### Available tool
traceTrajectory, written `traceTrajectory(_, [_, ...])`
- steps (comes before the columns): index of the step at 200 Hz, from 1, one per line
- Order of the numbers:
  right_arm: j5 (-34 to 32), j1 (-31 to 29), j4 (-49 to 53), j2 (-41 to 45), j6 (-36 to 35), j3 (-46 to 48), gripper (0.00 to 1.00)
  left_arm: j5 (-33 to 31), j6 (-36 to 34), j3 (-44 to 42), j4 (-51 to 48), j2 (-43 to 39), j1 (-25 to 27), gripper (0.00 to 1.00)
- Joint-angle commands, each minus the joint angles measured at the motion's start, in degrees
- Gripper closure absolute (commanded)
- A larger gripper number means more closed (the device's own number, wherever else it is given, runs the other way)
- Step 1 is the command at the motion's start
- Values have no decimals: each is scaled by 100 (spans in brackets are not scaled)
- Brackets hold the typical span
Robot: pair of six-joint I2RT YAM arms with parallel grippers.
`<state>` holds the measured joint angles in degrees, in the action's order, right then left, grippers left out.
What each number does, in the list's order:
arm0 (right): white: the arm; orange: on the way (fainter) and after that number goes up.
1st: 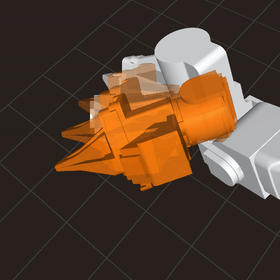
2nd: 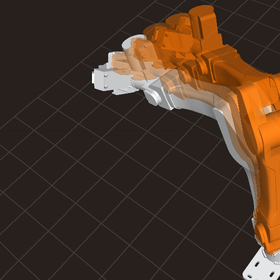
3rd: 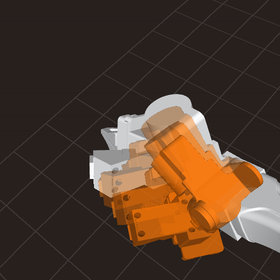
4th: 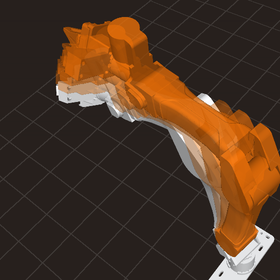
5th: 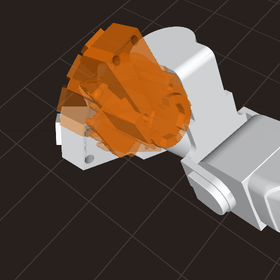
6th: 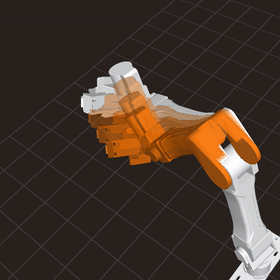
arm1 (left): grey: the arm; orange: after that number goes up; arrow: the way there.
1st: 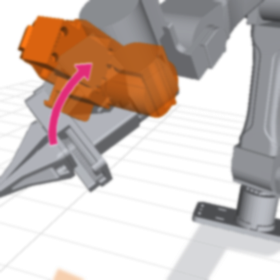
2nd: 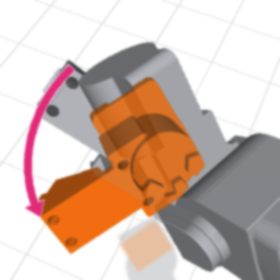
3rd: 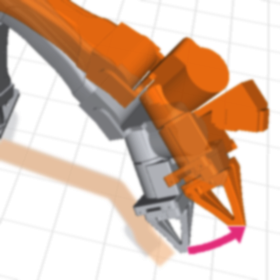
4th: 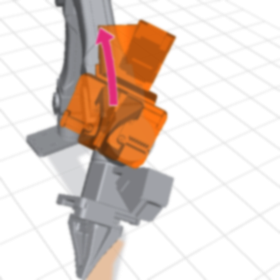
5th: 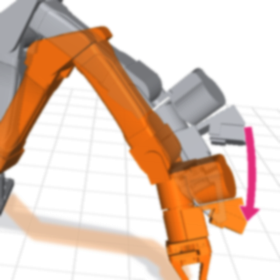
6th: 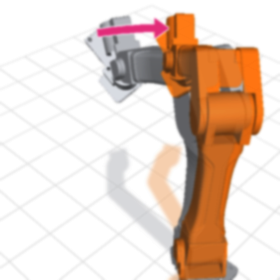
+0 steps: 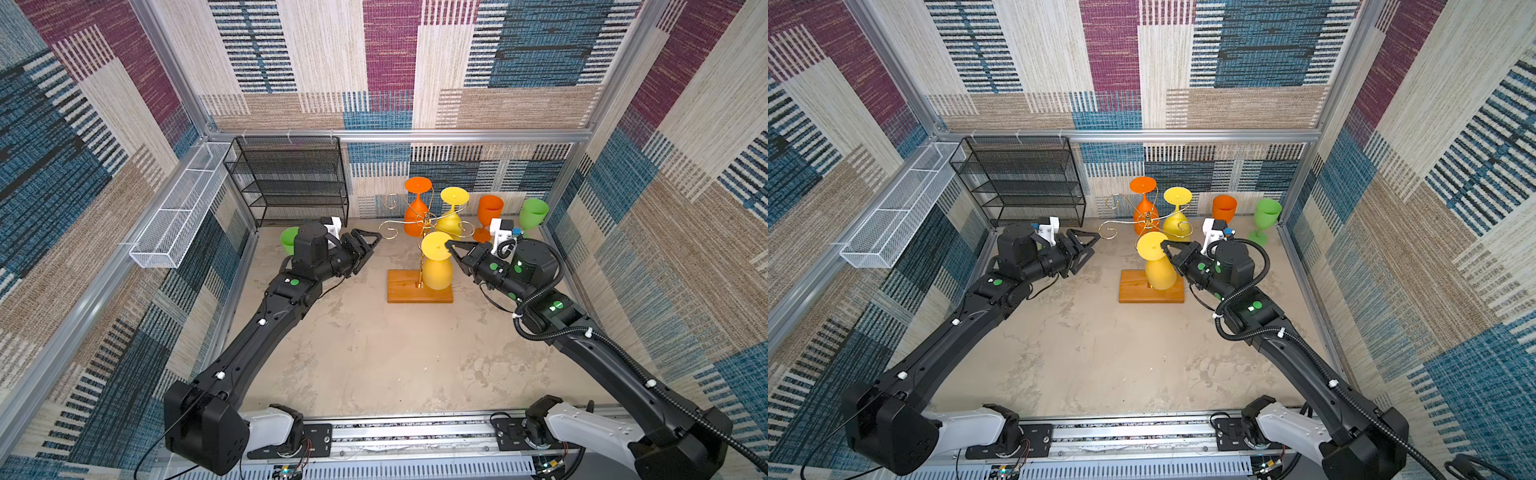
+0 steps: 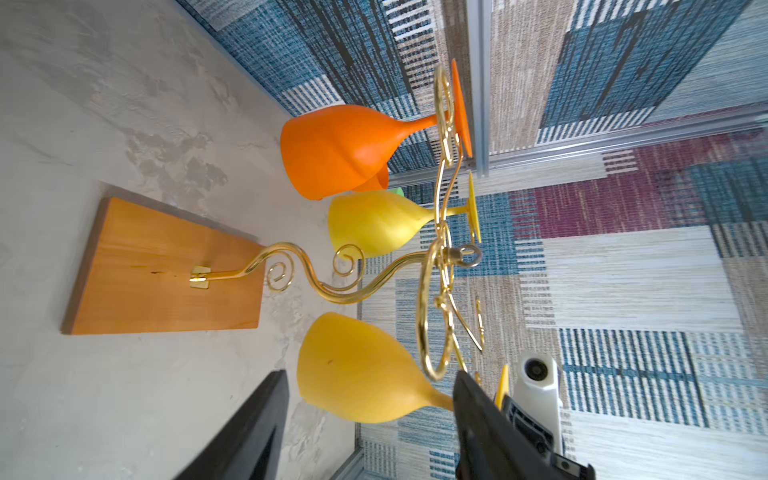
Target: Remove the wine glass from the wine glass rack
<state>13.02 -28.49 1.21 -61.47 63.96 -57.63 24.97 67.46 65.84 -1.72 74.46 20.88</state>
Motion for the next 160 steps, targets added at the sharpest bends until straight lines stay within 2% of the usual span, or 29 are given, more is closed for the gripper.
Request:
traceTrajectory(1, [77, -11, -219, 30, -95, 14, 100, 128, 386, -52, 865, -75, 1, 34])
traceTrajectory(101, [126, -3, -315, -27, -47, 33, 100, 182, 218, 315, 751, 348, 73, 36])
traceTrajectory(120, [99, -6, -283, 1, -59, 15, 100, 208, 323, 303, 944, 466, 110, 45])
traceTrajectory(142, [88, -4, -262, 26, -55, 35, 100, 227, 381, 360, 1152, 598, 179, 48])
traceTrajectory(160, [79, -15, -262, 42, -33, 45, 100, 200, 399, 370, 1321, 671, 231, 55])
